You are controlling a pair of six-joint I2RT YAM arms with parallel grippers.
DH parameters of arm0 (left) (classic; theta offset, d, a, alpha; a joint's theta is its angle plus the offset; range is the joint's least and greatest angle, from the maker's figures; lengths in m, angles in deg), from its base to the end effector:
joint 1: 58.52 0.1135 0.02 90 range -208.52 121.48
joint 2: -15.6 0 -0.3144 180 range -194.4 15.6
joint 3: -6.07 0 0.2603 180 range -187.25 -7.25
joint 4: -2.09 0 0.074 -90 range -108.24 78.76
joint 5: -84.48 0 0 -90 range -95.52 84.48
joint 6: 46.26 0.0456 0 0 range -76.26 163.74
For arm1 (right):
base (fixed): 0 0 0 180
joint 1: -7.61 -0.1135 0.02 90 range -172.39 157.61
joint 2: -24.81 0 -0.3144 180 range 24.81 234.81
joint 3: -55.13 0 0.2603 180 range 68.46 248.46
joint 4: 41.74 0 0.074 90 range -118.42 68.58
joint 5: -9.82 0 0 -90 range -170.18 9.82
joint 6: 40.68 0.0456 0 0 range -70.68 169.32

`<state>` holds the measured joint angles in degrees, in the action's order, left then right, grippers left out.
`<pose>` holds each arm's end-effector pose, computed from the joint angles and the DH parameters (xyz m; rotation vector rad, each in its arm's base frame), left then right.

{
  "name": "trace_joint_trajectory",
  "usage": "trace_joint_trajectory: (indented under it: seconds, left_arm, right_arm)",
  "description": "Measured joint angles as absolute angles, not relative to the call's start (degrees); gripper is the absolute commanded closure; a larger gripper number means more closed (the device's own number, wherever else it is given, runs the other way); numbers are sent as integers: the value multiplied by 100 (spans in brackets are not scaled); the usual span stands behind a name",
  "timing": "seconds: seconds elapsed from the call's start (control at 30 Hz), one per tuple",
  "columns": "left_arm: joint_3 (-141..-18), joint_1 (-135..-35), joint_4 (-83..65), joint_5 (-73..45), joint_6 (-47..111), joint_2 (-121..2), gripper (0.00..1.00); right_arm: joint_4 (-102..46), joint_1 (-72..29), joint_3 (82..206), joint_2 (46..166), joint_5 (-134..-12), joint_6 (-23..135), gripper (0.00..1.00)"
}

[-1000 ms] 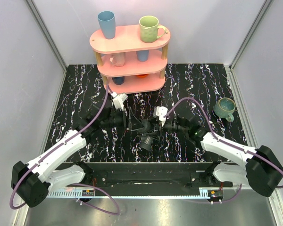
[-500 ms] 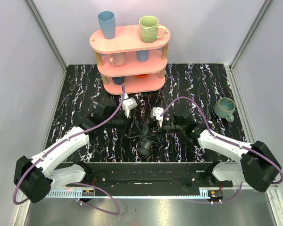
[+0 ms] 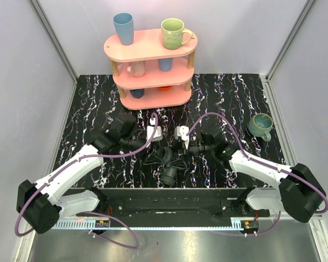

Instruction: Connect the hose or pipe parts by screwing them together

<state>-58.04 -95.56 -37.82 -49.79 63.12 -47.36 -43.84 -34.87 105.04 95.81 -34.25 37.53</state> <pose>0.1568 -0.1582 0.3320 1.3989 1.7123 -1.0320 0.1700 0.2001 0.2827 -1.3551 1.4054 1.1165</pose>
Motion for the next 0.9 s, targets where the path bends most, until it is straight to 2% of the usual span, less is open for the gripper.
trace_joint_trajectory:
  seconds: [0.03, 0.07, 0.13, 0.2, 0.33, 0.37, 0.67, 0.9]
  left_arm:
    - [-5830, -9562, -3870, -5077, 6587, -4745, 88]
    - [-5847, -9565, -3911, -5127, 6736, -4754, 71]
    - [-5906, -9565, -4038, -5234, 7061, -4778, 44]
    - [-5961, -9565, -4145, -5278, 7243, -4793, 33]
    - [-6000, -9606, -4158, -5202, 7400, -4800, 18]
    - [-6000, -9621, -4147, -5145, 7389, -4787, 1]
    - [-5795, -9632, -3675, -4808, 6821, -4216, 1]
    - [-5745, -9634, -3494, -3895, 5416, -3604, 1]
  right_arm:
    - [-4353, -3487, 10510, 9581, -3379, 3770, 100]
    - [-4347, -3489, 10515, 9581, -3339, 3792, 100]
    - [-4349, -3489, 10517, 9581, -3282, 3829, 100]
    - [-4351, -3489, 10517, 9581, -3250, 3866, 100]
    - [-4532, -3515, 10519, 9570, -3250, 3932, 100]
    - [-4602, -3530, 10519, 9557, -3250, 3938, 100]
    - [-4932, -3548, 10484, 9533, -3291, 3986, 100]
    - [-4948, -3552, 10340, 9387, -3835, 3895, 100]
